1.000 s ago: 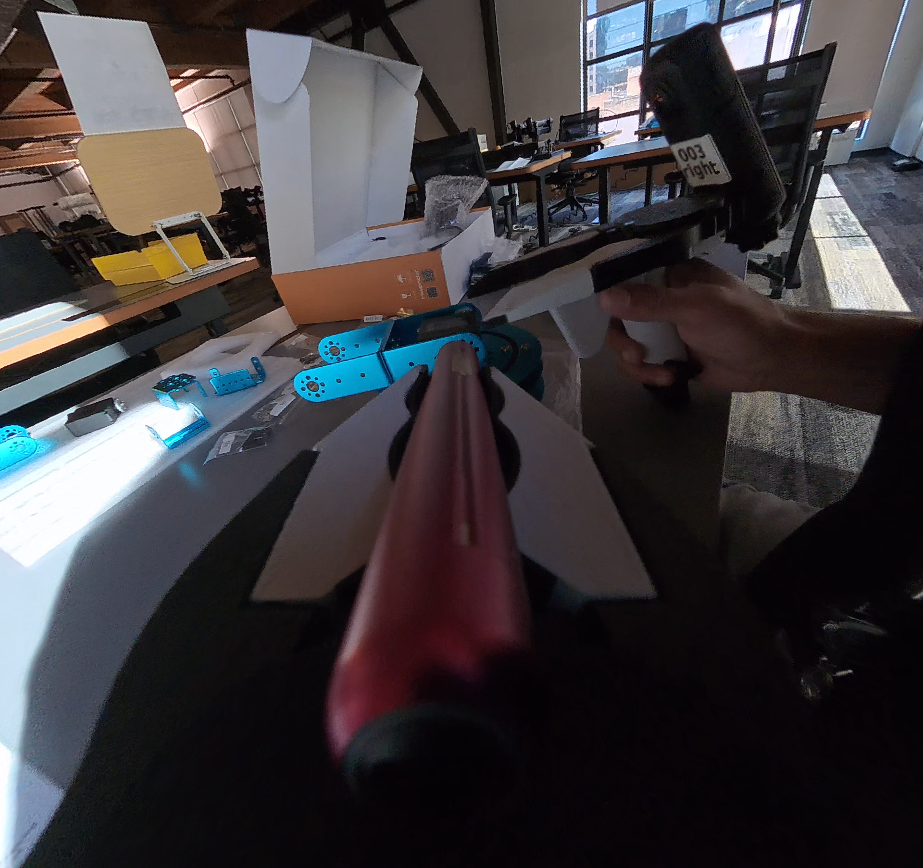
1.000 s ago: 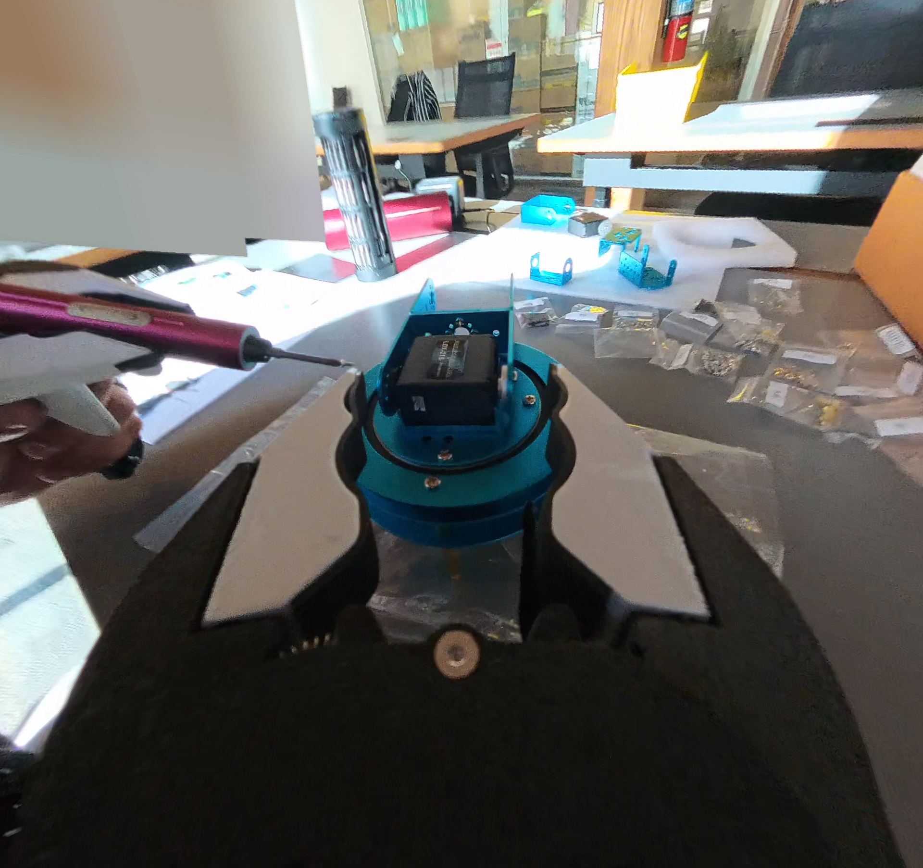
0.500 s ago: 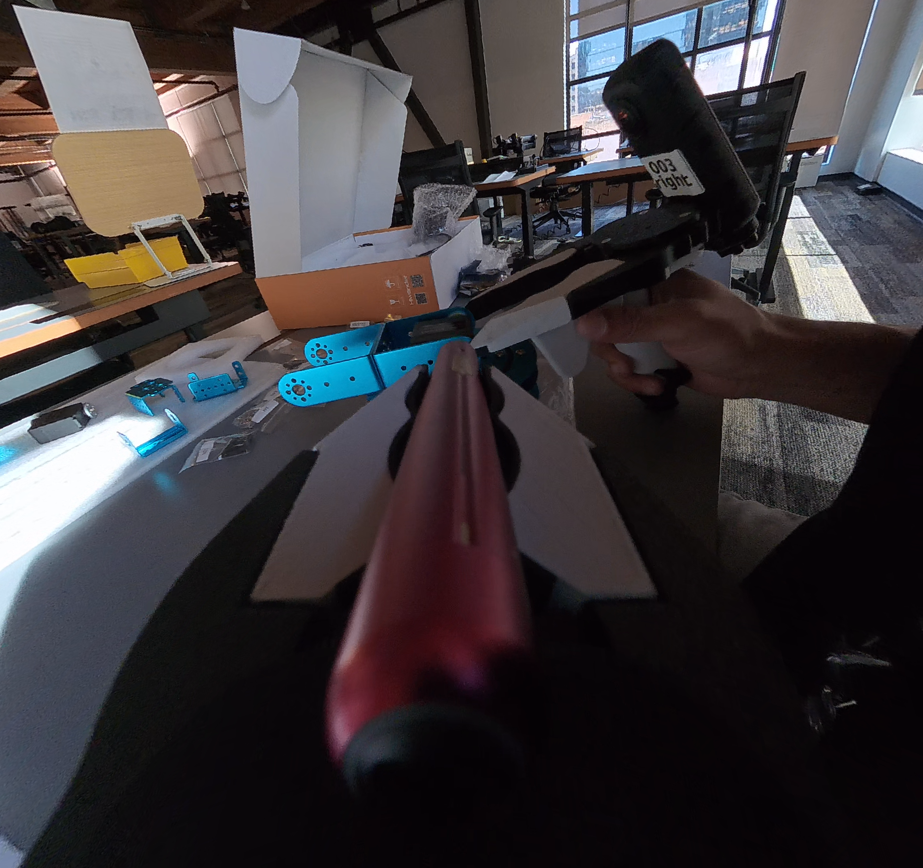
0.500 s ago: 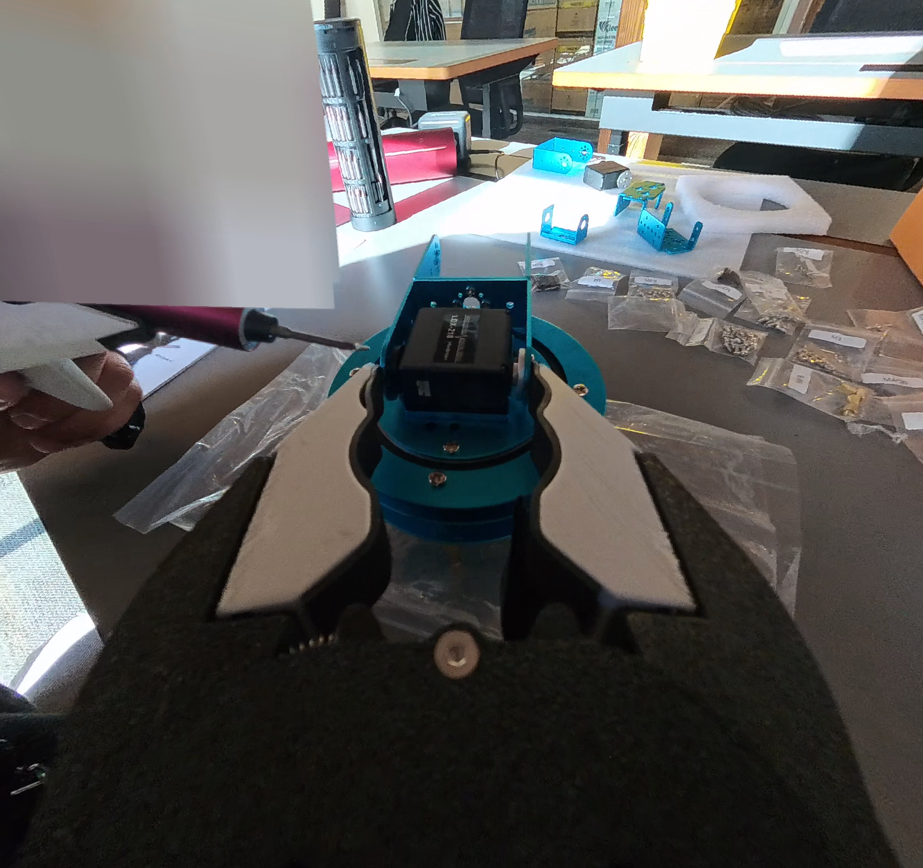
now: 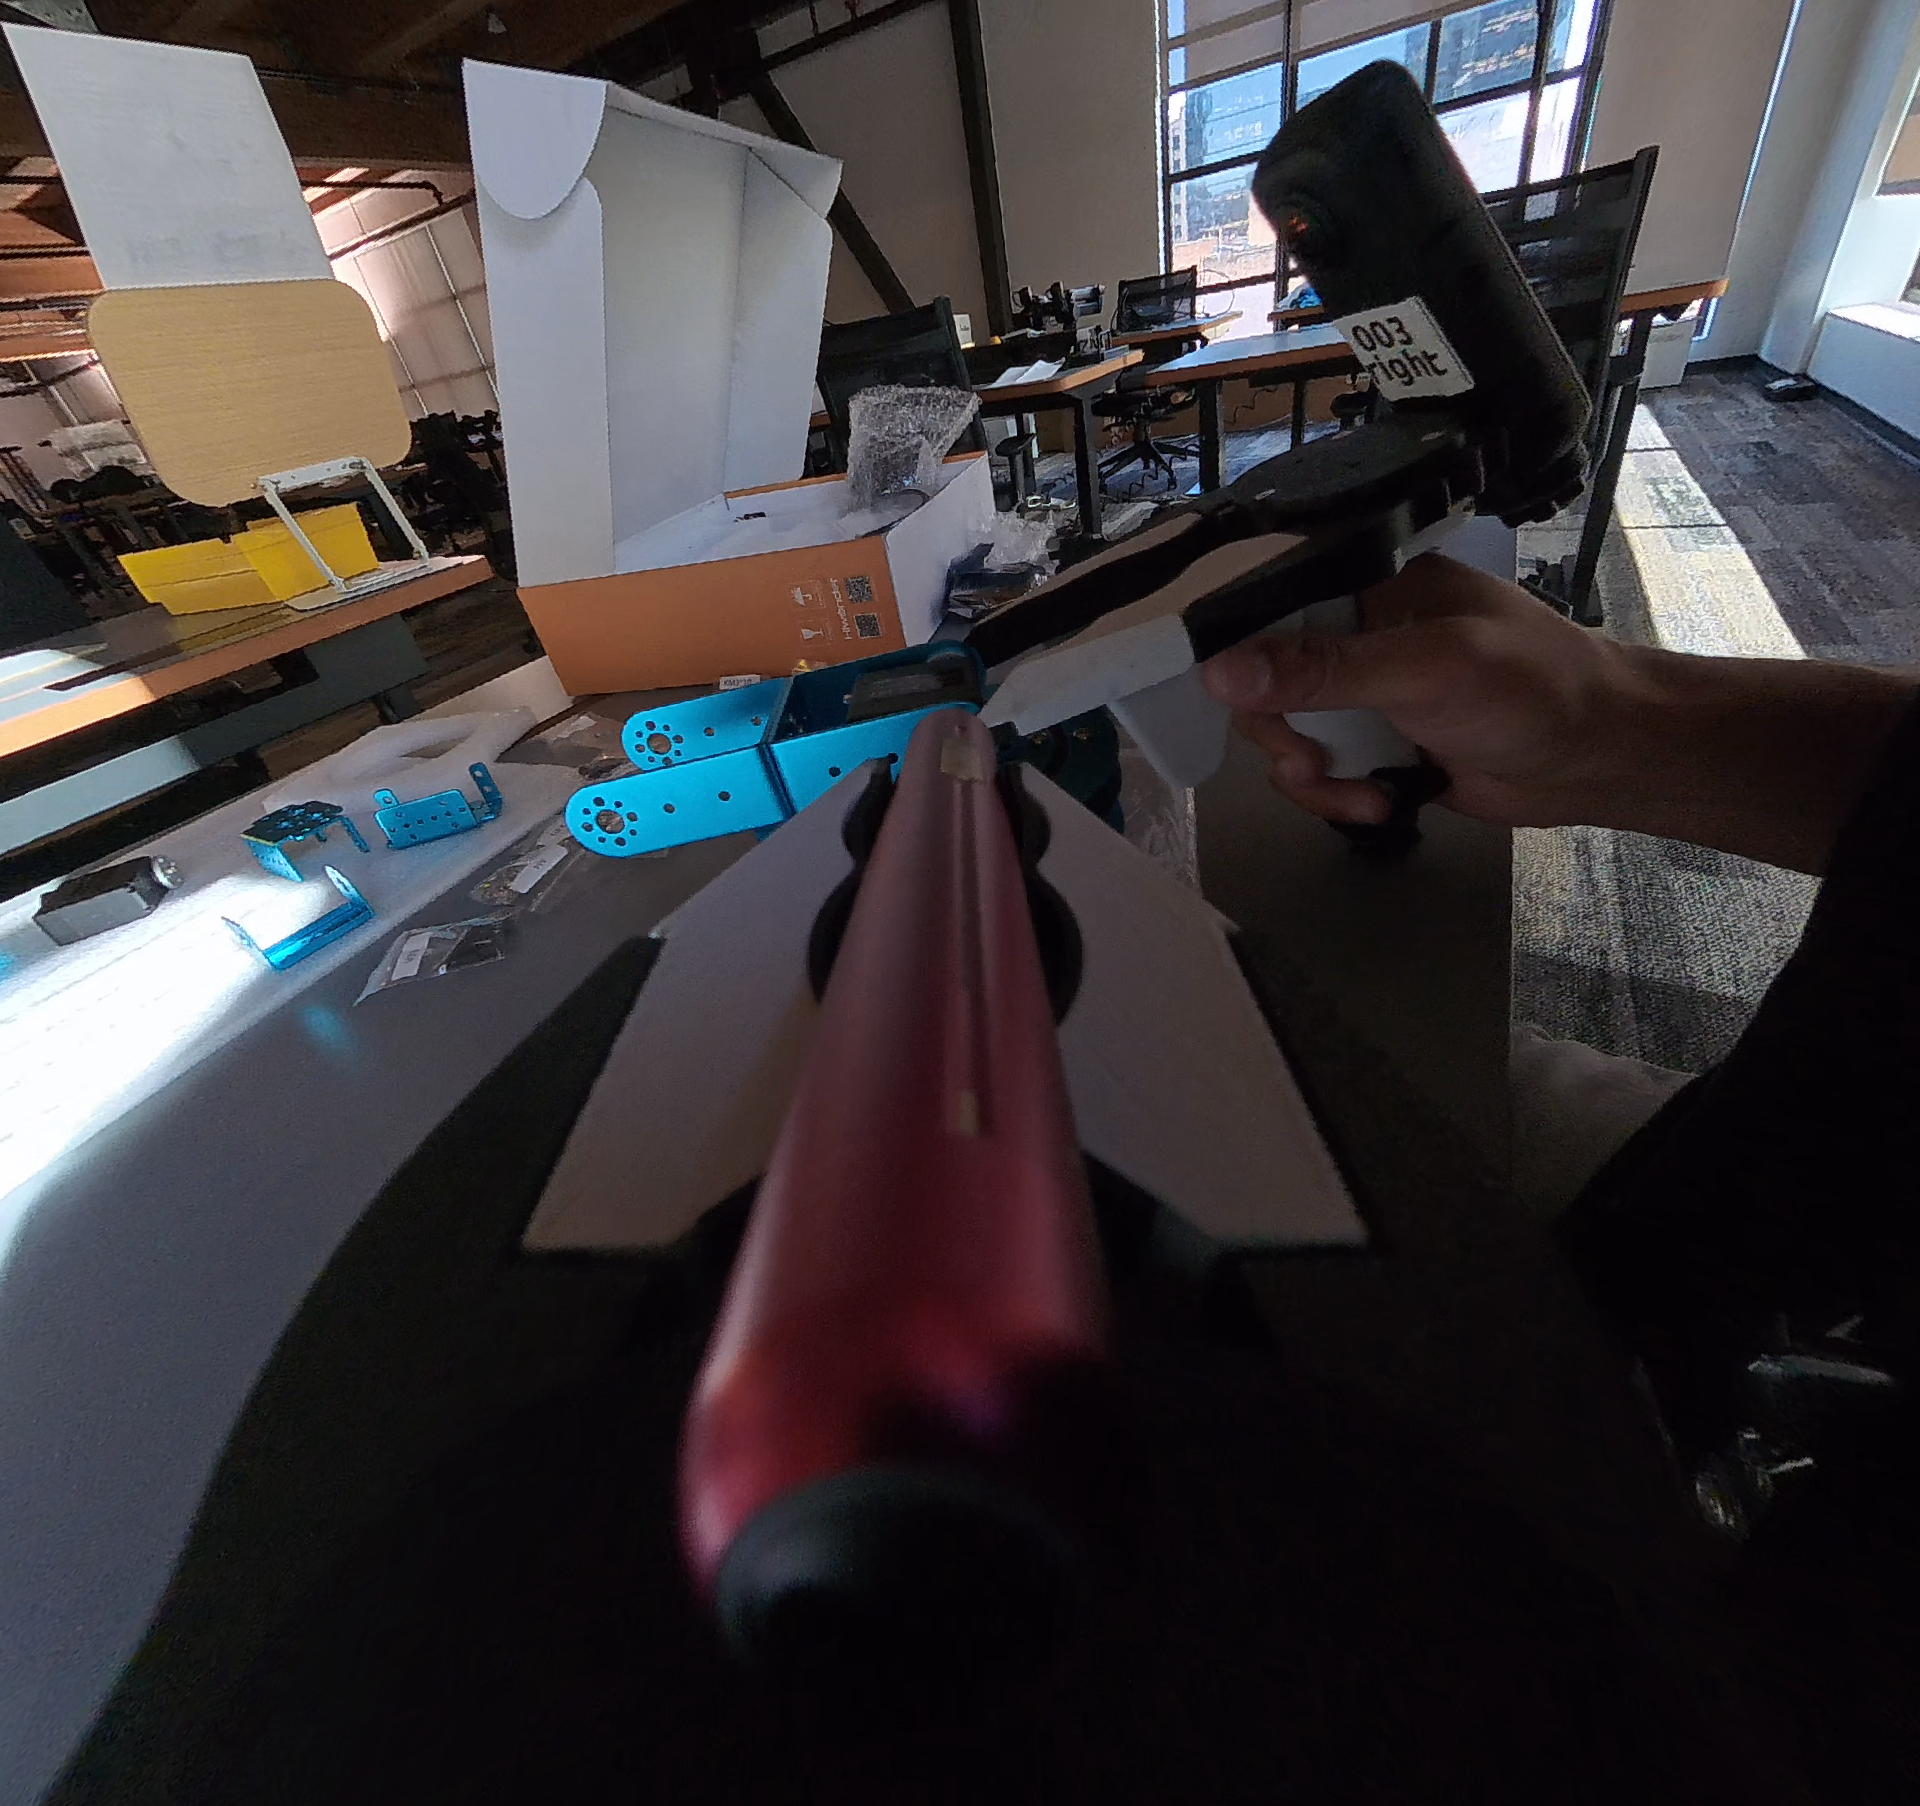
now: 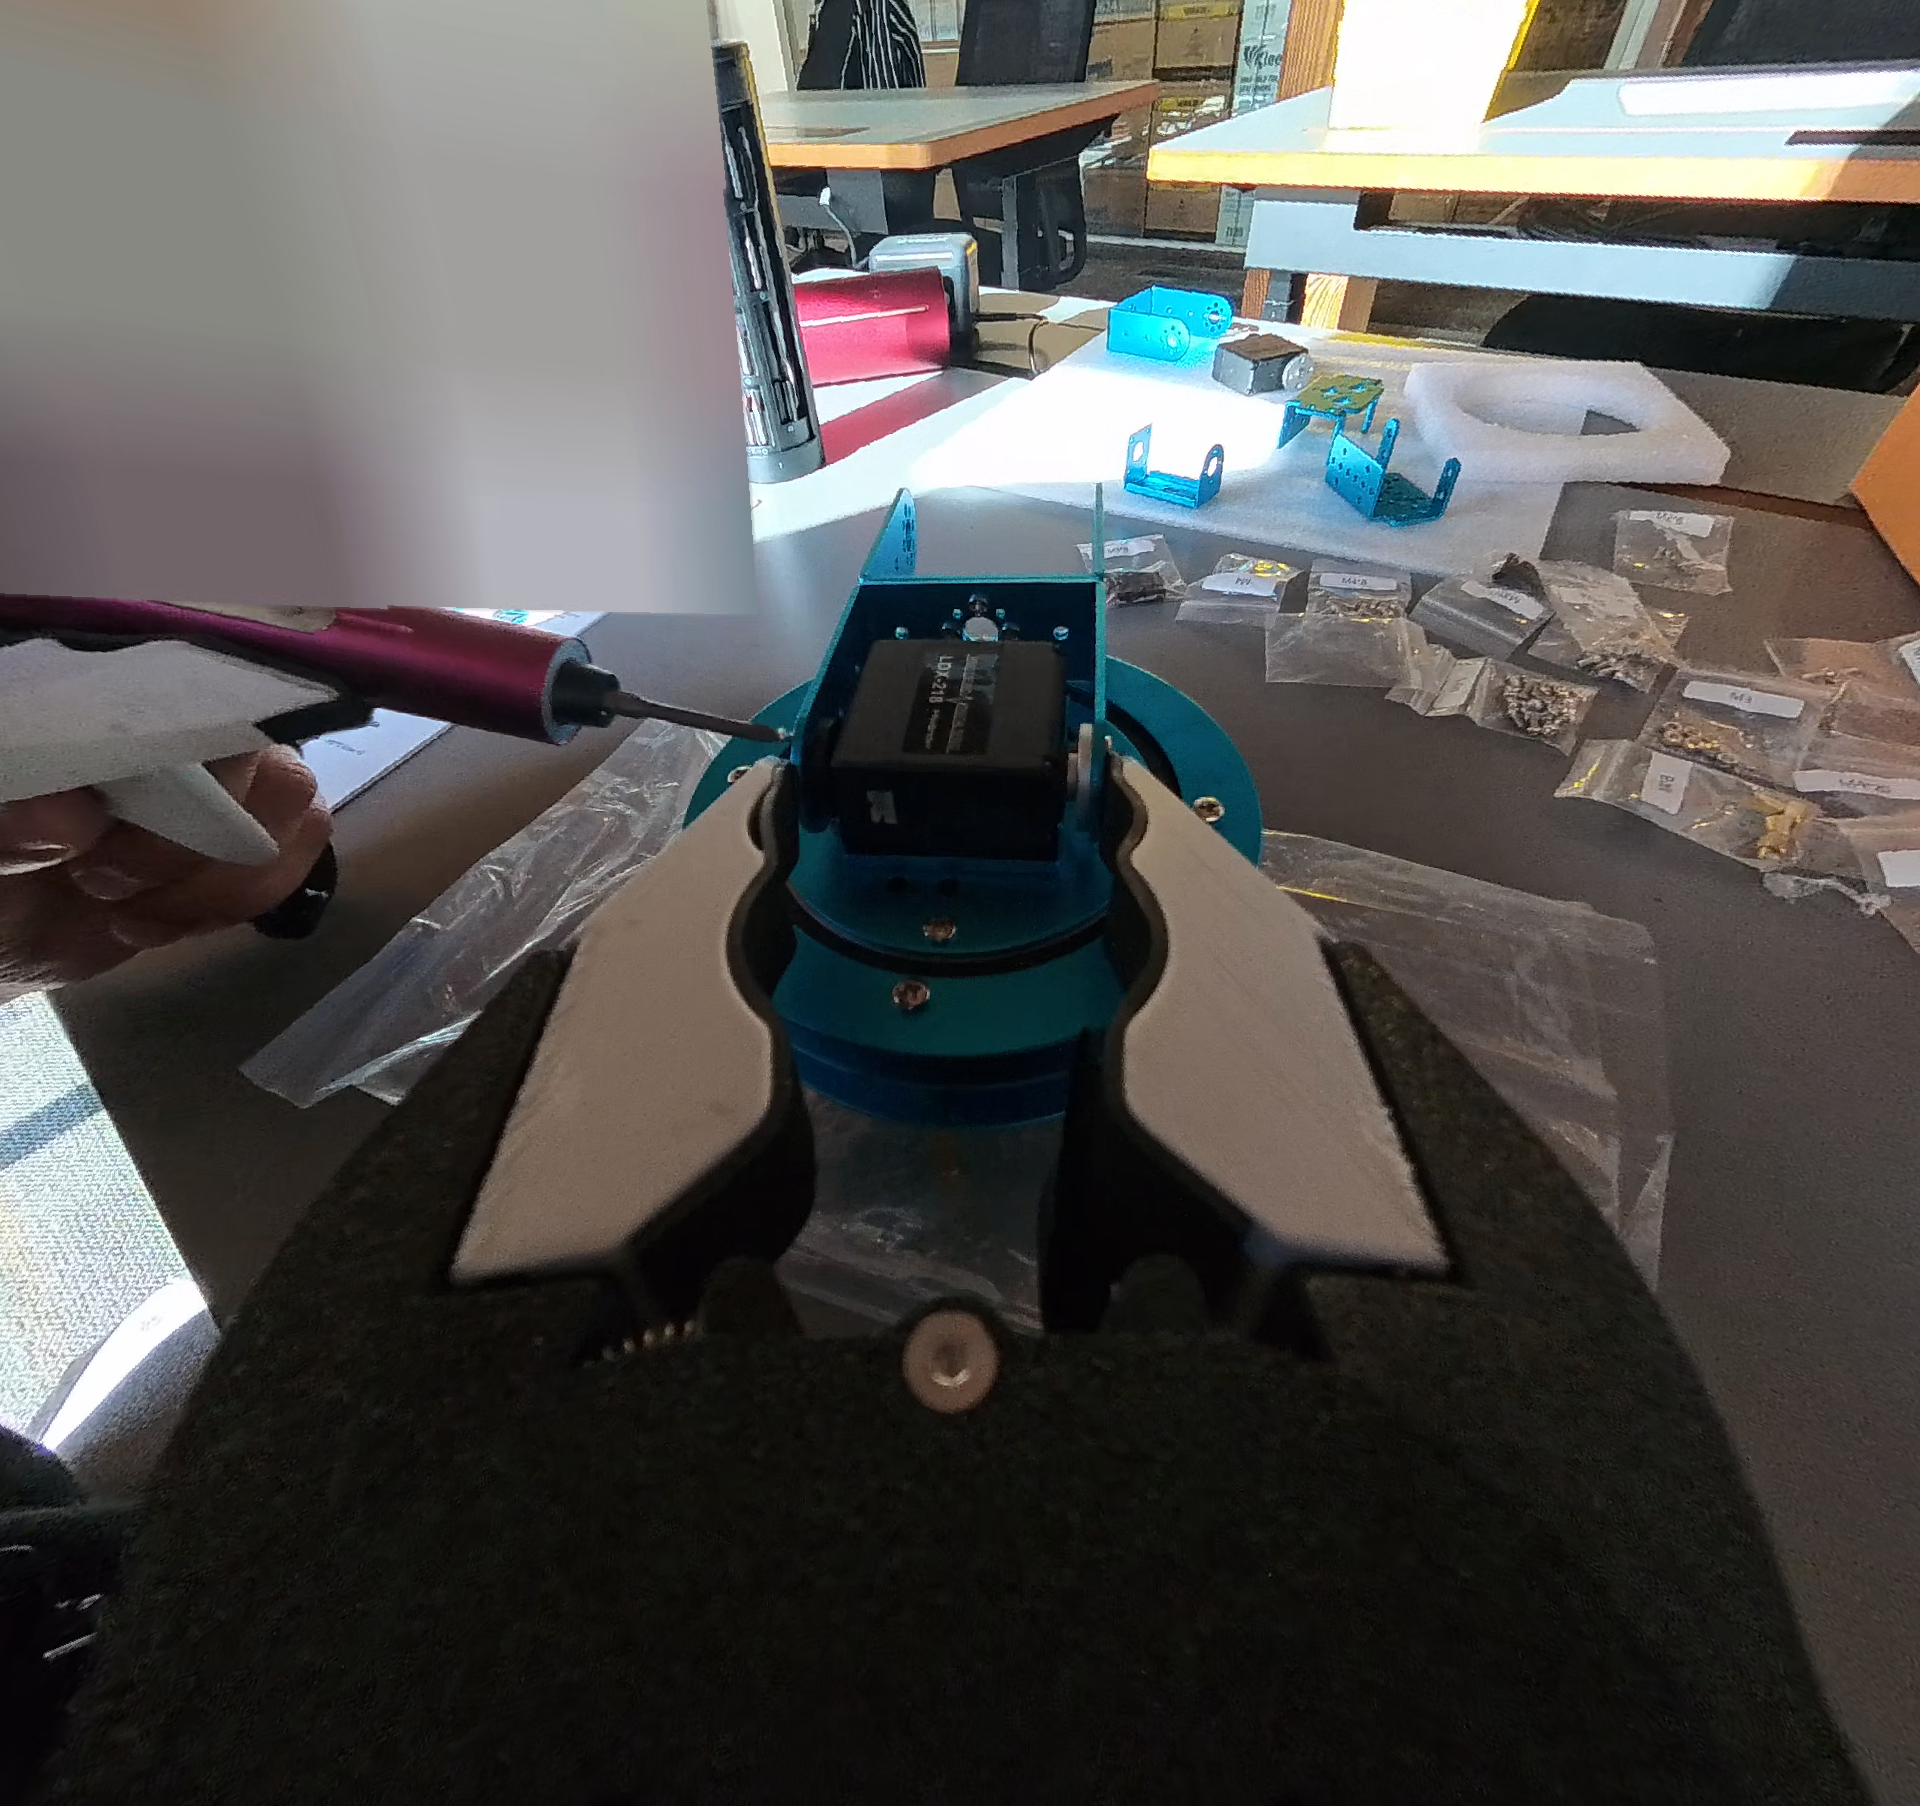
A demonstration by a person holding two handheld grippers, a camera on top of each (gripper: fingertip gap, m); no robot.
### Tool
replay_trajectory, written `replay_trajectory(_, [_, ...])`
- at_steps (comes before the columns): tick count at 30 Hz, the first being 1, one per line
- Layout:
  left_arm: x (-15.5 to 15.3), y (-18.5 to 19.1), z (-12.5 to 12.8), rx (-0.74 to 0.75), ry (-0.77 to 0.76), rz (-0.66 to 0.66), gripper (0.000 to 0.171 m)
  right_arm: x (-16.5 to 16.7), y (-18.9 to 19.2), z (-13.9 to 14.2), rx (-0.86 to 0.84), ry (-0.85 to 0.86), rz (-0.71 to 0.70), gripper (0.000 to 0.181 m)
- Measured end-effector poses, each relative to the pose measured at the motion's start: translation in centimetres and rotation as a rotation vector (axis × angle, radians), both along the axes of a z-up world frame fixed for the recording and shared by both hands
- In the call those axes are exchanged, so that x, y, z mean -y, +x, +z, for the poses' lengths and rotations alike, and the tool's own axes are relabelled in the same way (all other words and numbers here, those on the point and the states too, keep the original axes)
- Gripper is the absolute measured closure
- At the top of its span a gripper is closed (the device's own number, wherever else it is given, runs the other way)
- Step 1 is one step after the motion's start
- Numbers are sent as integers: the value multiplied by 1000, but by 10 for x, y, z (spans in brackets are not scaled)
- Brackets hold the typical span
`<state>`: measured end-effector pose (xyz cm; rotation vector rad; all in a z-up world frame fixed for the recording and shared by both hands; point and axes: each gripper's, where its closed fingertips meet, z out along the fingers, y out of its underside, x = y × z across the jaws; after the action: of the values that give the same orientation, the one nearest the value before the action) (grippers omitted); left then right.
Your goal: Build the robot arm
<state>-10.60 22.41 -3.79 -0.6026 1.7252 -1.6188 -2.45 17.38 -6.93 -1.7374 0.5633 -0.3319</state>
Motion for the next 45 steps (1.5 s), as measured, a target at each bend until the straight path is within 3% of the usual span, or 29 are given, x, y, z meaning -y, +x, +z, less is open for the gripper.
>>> replay_trajectory(29, [0, 4, -2, -41, -47, -20, 151, 2, -2, 0, -5, 6, 2, 124])
replay_trajectory(41, [-3, 10, -4, -361, -462, 56, 151, 3, 0, 0, -1, 17, -18, 124])
replay_trajectory(45, [-4, 9, -7, -385, -550, 65, 151, 3, 0, 1, -2, 24, -19, 123])
